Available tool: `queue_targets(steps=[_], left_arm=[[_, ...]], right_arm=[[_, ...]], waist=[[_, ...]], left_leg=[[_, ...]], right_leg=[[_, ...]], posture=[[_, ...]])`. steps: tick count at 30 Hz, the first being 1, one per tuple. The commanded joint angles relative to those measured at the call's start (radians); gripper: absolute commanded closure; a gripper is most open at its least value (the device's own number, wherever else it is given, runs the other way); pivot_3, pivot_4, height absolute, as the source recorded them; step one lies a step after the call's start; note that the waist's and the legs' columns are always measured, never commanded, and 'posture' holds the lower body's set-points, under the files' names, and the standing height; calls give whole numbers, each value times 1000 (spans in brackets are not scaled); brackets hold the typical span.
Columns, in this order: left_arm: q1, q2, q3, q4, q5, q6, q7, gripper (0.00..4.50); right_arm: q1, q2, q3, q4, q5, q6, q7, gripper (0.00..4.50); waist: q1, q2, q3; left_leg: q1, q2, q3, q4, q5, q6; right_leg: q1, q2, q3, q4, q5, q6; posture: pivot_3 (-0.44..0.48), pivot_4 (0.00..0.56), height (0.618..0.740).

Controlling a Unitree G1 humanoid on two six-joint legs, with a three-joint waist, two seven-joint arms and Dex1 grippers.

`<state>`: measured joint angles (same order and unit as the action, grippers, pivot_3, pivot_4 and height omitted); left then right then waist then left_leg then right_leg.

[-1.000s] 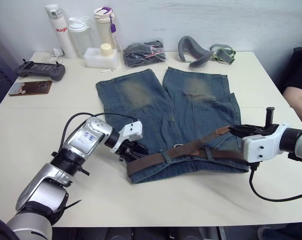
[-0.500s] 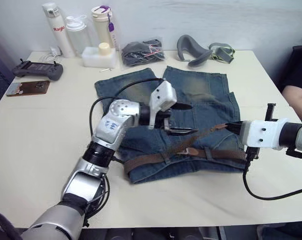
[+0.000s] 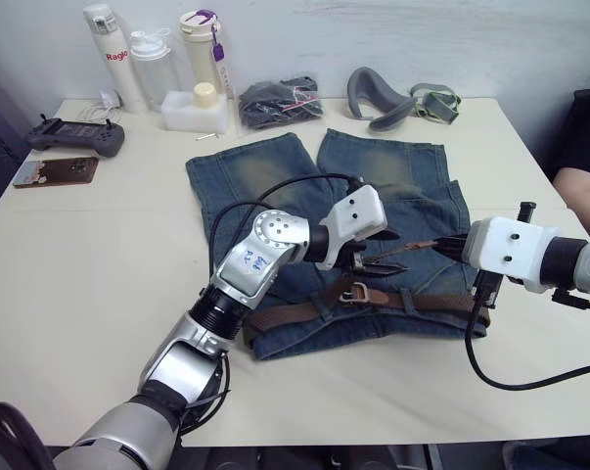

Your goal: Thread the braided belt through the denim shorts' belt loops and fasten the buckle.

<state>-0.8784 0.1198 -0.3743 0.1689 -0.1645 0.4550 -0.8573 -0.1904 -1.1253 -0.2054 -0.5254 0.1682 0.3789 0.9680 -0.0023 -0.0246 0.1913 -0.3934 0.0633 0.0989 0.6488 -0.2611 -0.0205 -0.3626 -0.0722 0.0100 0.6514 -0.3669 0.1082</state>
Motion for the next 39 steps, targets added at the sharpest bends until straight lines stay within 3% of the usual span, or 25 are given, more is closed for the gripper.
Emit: queue_targets(steps=[1,4,5,9,14,19,20,29,39], left_arm=[[2,-13,3,-40,-7,-4,-4,2984],[0,-14,10,-42,-7,-3,0,4240],[-1,-14,14,-43,-8,-1,3,4471],[-3,-7,28,-44,-13,4,7,4471],[11,19,67,-44,-30,53,15,4500],[38,50,95,-23,-22,91,42,4500],[41,53,101,-17,-23,100,51,4500],[58,87,133,-18,-17,144,100,4500],[80,116,141,-45,-20,169,110,4500]], right_arm=[[-8,5,-40,-29,8,-4,-13,4500],[0,7,-38,-25,2,-14,-14,4500],[5,8,-37,-23,-3,-19,-15,4500],[13,45,-54,-25,56,37,-23,4500],[88,74,-116,-62,94,73,-8,2644],[231,101,-145,-162,137,135,-6,184],[252,107,-135,-174,125,131,-15,34],[230,166,162,-61,-176,-58,-184,34],[142,237,256,48,-283,-181,-257,34]], waist=[[-1,0,0],[-1,0,0],[-1,0,0],[-1,0,0],[1,0,0],[0,0,0],[0,0,0],[-2,0,0],[1,0,0]], left_leg=[[0,0,0,0,0,0],[0,0,0,0,0,0],[0,0,0,0,0,0],[0,0,0,0,0,0],[0,0,-1,0,0,0],[-1,0,-2,-1,0,0],[-1,0,-2,0,0,0],[-2,0,-2,-1,0,-1],[-10,0,-1,2,1,-2]], right_leg=[[0,0,0,0,0,0],[0,0,0,0,0,0],[0,0,0,0,0,0],[0,0,0,0,0,0],[0,0,0,0,0,0],[0,0,-1,0,0,0],[0,0,-1,0,0,0],[-2,1,-1,0,0,0],[-11,1,-1,4,0,0]], posture=[[0,150,740],[0,150,740],[0,150,740],[0,150,740],[0,150,740],[0,150,740],[0,150,740],[0,150,740],[0,150,740]])
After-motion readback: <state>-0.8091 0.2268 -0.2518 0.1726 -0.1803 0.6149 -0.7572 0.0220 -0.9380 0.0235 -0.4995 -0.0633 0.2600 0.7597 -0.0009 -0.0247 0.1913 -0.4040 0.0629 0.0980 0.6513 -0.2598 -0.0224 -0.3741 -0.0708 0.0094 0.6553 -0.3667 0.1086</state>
